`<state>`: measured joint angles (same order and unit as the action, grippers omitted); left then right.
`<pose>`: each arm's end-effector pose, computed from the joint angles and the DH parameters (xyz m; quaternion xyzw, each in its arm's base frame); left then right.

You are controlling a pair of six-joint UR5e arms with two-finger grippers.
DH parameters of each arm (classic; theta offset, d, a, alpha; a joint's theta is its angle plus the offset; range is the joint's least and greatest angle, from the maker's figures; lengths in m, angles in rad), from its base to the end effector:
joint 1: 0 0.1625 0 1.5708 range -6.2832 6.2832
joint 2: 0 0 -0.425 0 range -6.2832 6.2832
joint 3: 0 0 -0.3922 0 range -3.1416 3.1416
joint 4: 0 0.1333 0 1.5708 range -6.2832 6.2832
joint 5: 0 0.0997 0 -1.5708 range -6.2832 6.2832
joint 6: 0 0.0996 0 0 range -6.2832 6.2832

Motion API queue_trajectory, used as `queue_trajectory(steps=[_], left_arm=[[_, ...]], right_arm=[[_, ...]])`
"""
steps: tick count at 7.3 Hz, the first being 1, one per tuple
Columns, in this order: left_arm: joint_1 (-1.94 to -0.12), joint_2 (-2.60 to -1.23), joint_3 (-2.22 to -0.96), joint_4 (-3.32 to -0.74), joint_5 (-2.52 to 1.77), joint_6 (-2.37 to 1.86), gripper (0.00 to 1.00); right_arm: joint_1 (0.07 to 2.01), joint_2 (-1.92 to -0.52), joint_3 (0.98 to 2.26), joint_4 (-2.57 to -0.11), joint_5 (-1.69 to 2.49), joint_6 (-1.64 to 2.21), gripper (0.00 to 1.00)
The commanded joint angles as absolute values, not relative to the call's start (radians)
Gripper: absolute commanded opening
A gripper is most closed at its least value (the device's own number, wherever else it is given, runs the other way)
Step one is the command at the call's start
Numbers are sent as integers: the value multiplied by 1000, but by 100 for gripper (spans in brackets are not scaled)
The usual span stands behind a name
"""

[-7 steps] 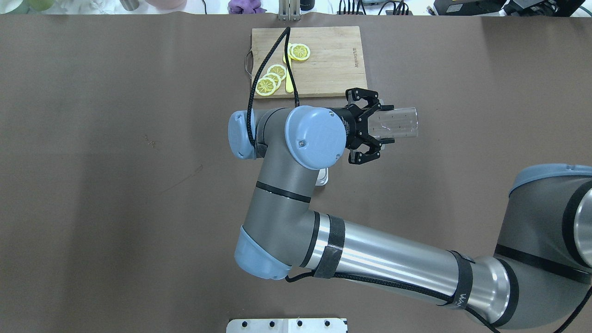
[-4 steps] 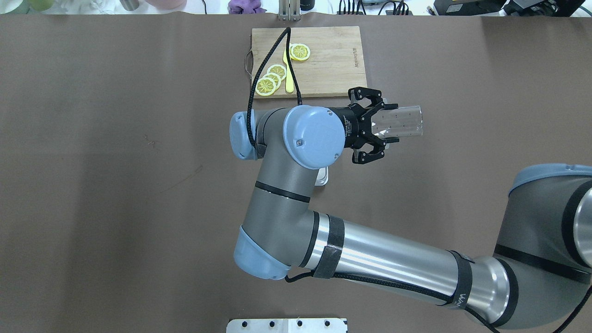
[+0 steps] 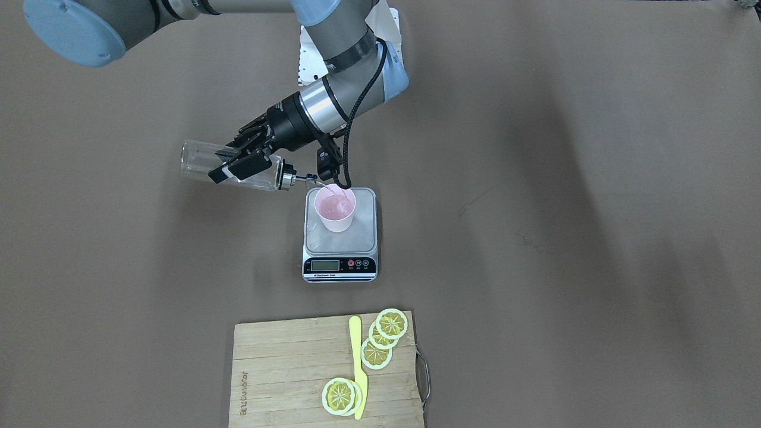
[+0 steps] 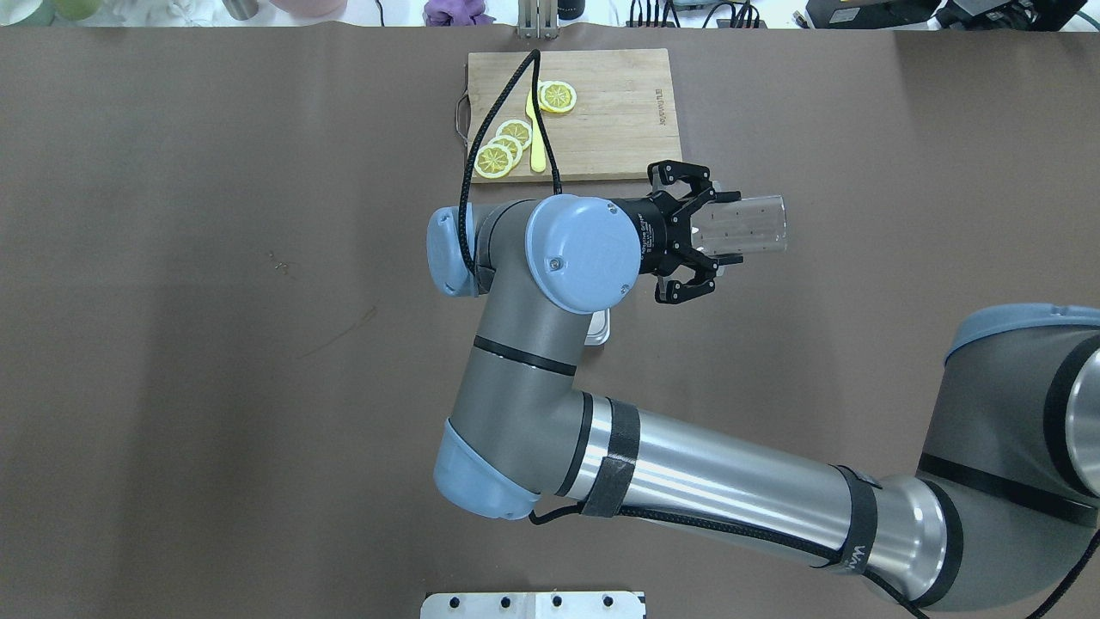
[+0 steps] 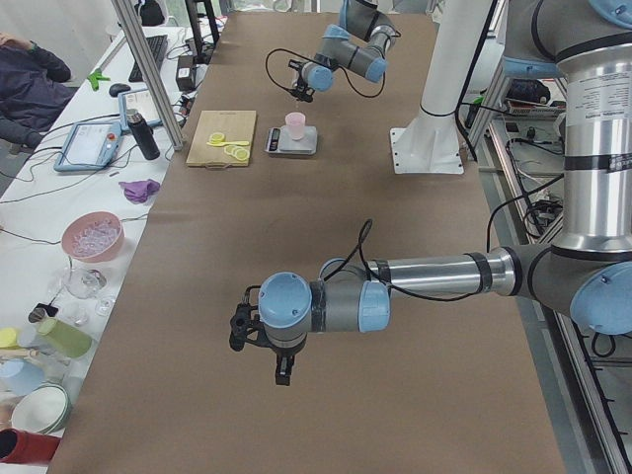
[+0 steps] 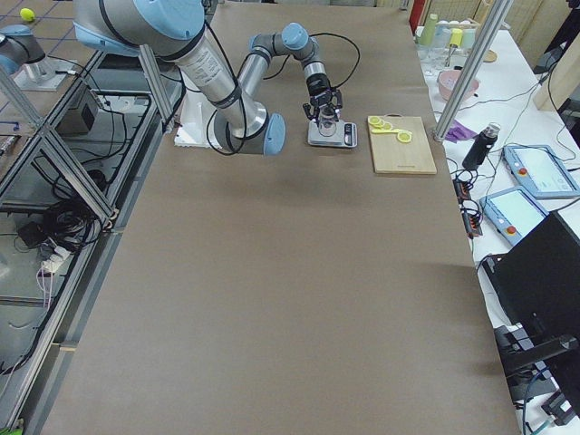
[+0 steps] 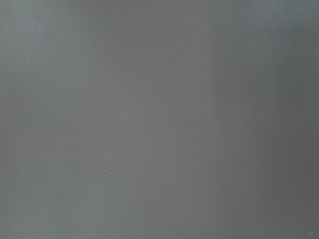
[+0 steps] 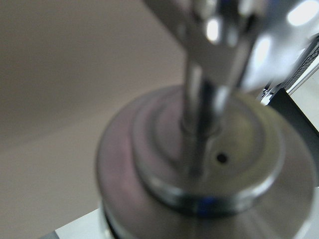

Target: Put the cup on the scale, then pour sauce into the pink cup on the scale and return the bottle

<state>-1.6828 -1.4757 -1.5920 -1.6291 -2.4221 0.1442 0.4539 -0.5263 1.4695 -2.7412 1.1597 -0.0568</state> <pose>-0.1083 -0.4401 0.6817 0.0457 0.4104 0.0114 0.9107 -0.5302 -0.4513 0.1699 0.0068 0.2311 -0.5579 0.7971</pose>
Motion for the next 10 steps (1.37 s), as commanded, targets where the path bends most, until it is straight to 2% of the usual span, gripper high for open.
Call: queue_trajectory(steps=[1,10], left_arm=[[-1683,-1476,-1594,-1629,-2422,144,98],[-1683,-1476,-1595,-1631,-2422,144,98]], right_arm=[[454,-526,1470,-2741,1160,-58,0],[456,-538,1480,-2671,1161,-37,0]])
